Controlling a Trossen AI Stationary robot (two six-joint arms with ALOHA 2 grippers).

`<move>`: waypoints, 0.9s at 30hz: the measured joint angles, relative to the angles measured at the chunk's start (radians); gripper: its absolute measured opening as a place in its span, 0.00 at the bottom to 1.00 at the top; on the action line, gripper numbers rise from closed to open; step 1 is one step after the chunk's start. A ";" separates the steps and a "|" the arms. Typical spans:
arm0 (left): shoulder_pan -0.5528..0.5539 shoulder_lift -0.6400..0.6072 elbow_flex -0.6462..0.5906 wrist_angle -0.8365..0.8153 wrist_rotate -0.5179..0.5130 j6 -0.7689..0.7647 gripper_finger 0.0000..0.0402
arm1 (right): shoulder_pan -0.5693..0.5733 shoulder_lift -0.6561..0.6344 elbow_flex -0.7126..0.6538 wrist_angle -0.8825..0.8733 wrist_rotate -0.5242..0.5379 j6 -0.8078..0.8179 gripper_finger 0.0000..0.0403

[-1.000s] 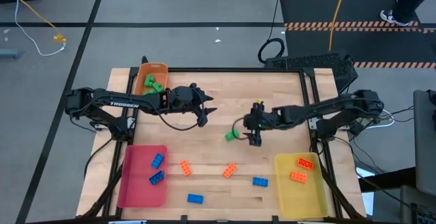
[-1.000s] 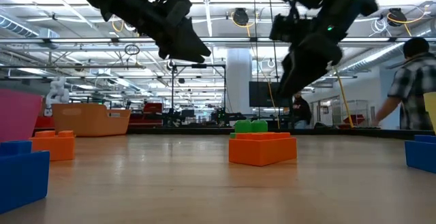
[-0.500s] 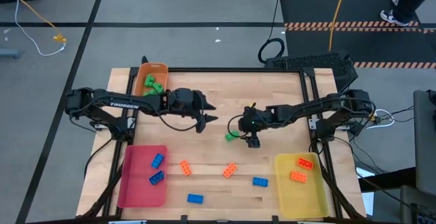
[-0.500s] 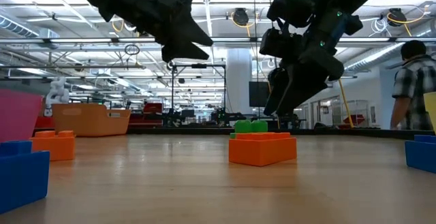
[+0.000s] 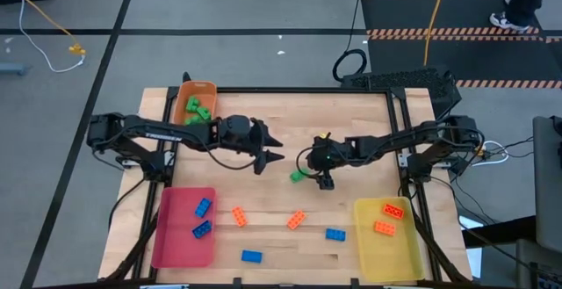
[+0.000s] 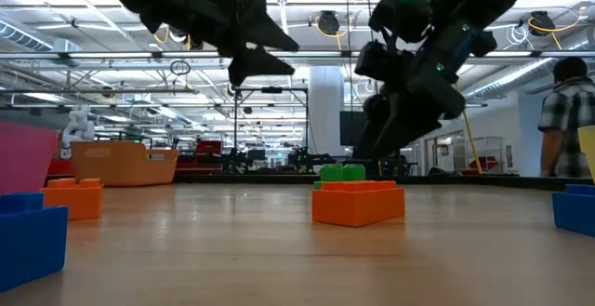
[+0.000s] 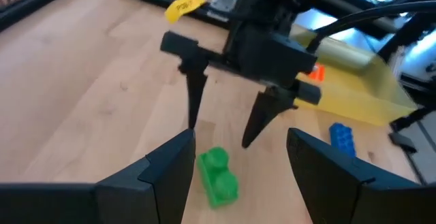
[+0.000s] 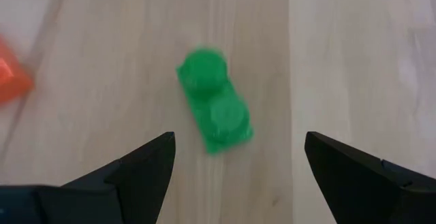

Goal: Sort & place blocks by color
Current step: Put the green game piece into the orange bin

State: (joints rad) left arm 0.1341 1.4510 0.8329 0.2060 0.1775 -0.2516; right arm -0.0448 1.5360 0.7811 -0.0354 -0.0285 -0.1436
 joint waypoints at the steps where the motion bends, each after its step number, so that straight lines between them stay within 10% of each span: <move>1: -0.005 0.012 -0.001 0.009 -0.007 -0.012 0.58 | 0.000 0.000 -0.011 -0.001 0.000 0.000 0.79; 11: -0.081 0.192 0.182 -0.082 -0.075 -0.021 0.58 | -0.008 -0.146 -0.095 -0.048 0.151 0.016 0.79; 27: -0.101 0.526 0.515 -0.446 -0.153 0.062 0.58 | -0.054 -0.759 -0.271 0.101 0.420 -0.001 0.79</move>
State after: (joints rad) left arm 0.0335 1.9765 1.3477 -0.2398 0.0243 -0.1894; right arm -0.0986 0.7771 0.5102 0.0658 0.3911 -0.1447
